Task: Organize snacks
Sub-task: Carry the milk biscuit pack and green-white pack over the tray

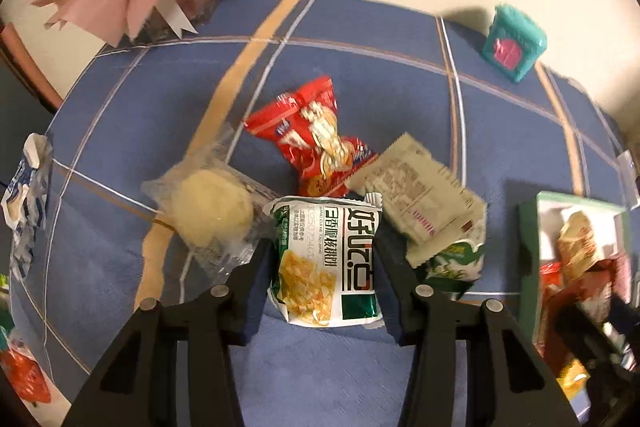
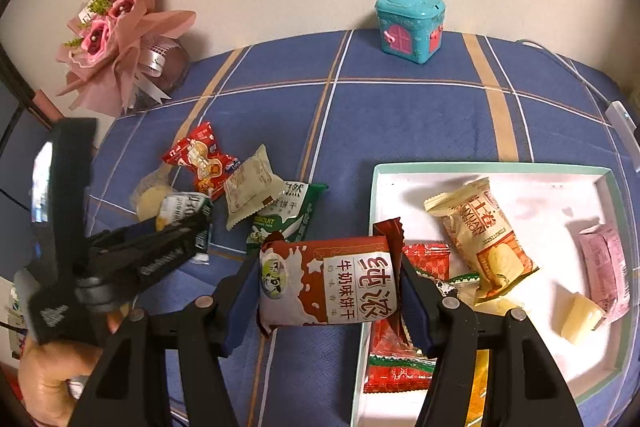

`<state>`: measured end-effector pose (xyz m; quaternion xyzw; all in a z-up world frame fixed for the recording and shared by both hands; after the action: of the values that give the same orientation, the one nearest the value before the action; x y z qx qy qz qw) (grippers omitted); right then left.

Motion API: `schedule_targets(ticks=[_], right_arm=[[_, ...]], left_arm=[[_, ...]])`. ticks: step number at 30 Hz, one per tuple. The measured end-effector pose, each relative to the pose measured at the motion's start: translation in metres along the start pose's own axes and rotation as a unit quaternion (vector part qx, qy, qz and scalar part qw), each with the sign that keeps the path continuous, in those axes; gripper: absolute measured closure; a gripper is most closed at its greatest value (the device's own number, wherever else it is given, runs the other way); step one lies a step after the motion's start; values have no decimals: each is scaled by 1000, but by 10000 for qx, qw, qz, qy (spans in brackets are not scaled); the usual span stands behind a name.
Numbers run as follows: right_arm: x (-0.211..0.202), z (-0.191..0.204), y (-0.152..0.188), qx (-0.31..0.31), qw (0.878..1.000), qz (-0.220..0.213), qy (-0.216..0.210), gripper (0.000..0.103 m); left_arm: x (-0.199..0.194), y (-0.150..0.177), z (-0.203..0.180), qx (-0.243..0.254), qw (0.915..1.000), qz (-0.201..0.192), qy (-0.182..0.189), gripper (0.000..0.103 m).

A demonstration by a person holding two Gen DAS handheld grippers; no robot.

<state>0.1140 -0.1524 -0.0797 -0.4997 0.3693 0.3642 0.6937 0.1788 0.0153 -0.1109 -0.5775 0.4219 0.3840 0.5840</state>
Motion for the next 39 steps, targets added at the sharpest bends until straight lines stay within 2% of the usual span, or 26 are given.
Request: schedule_targets(ticks=[4,7,14,20,27,32,39], right_arm=[[-4,-4,0,42,10000,1,9,37],[-7,-12,0,152,9999,6,22,37],[-25,-63,-1,723,9970,-117,234,37],[-44,-129,3,1436,9878,-226,561,37],[-67,-190,14,2026,9750,-321,854,37],[-79,-209,18,2159,9715,-376,906,37],[-72,-211,22,2118,9732,-264,851,37]], left_arm=[[-21,1,1,-110,9998,-135,-24,53],[-32,0,1,-218,9995,-206,104,53],[-53,2,-23,-87,9986,-339,401,53],[-72,15,-79,478,9950,-452,753,53],[-83,45,-162,1438,9824,-396,1128,53],[-80,64,-202,1945,9730,-311,1200,53],[-63,75,-219,2115,9711,-225,1080,53]])
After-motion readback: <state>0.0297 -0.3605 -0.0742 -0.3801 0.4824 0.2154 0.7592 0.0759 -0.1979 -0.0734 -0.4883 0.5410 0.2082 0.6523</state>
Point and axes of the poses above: each gripper's, at about its wrist camera, not at the fingertips, and x roughly the way its jaws point, z to its left, y to its underside, the point moved 8 cm from there along x, roughly the way its jaws point, and after that the axes turned 3 degrees about z, right-handed, at the moved point
